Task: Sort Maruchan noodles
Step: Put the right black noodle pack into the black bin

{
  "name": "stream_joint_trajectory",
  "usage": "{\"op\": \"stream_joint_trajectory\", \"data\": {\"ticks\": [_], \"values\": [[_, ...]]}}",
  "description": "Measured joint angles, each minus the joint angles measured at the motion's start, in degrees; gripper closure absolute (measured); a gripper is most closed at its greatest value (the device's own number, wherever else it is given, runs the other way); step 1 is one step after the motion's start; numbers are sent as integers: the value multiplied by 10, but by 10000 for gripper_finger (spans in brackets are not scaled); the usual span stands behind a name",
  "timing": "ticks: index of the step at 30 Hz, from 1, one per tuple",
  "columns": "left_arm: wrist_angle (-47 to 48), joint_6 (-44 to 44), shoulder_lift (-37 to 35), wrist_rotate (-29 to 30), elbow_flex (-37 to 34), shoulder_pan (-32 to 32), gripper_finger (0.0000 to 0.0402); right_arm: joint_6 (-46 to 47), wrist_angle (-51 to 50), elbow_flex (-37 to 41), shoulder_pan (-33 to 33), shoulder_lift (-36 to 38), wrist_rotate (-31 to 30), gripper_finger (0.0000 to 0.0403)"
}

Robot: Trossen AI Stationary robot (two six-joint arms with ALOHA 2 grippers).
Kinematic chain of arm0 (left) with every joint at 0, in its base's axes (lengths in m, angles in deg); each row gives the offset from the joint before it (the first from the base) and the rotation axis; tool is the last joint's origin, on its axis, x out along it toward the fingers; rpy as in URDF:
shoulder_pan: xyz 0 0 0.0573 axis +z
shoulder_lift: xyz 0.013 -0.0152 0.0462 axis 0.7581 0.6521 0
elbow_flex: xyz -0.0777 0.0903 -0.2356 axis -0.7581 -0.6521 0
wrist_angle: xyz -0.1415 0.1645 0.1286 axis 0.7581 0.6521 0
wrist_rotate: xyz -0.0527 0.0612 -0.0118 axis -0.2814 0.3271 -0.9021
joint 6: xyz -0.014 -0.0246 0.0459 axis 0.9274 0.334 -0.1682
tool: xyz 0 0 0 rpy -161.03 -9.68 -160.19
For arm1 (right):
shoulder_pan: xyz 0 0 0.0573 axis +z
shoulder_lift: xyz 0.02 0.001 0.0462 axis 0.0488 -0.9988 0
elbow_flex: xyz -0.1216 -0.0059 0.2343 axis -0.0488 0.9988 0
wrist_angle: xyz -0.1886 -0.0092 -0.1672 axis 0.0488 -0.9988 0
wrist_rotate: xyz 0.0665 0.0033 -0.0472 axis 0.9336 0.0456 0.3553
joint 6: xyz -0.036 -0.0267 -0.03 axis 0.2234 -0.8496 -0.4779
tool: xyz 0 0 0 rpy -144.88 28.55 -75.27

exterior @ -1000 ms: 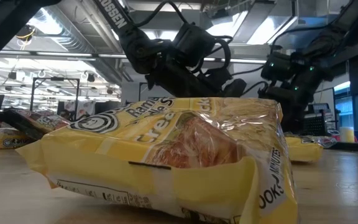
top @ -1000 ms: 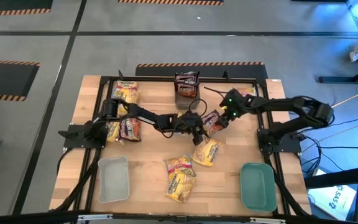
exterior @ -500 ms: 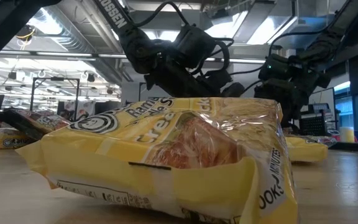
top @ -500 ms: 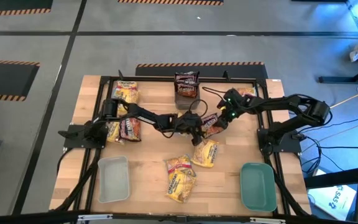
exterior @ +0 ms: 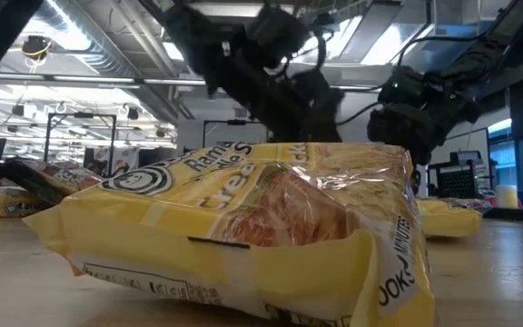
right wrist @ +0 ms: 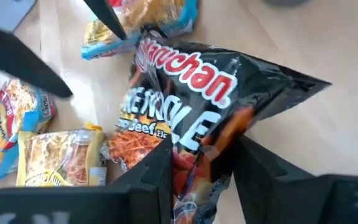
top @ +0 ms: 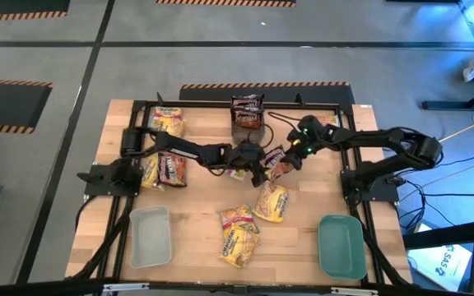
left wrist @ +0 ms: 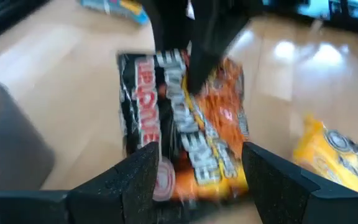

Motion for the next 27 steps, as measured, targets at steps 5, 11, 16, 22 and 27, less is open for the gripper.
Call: {"op": "stream_joint_trajectory", "data": {"ticks": [5,11,16,22,27], "values": [[57,-21,-53,-4,-1,-10,177,-20,-3,0,8,39,-23,287],[68,-32,-91,-4,0,-6,160,-46,2,0,60,55,-59,302],[94,-16,-98,-23,0,10,129,-62,19,0,107,55,-100,336],[106,8,-98,-34,0,23,121,-83,48,0,145,55,-154,352],[105,23,-97,-52,0,29,124,-91,68,0,162,55,-183,352]]}}
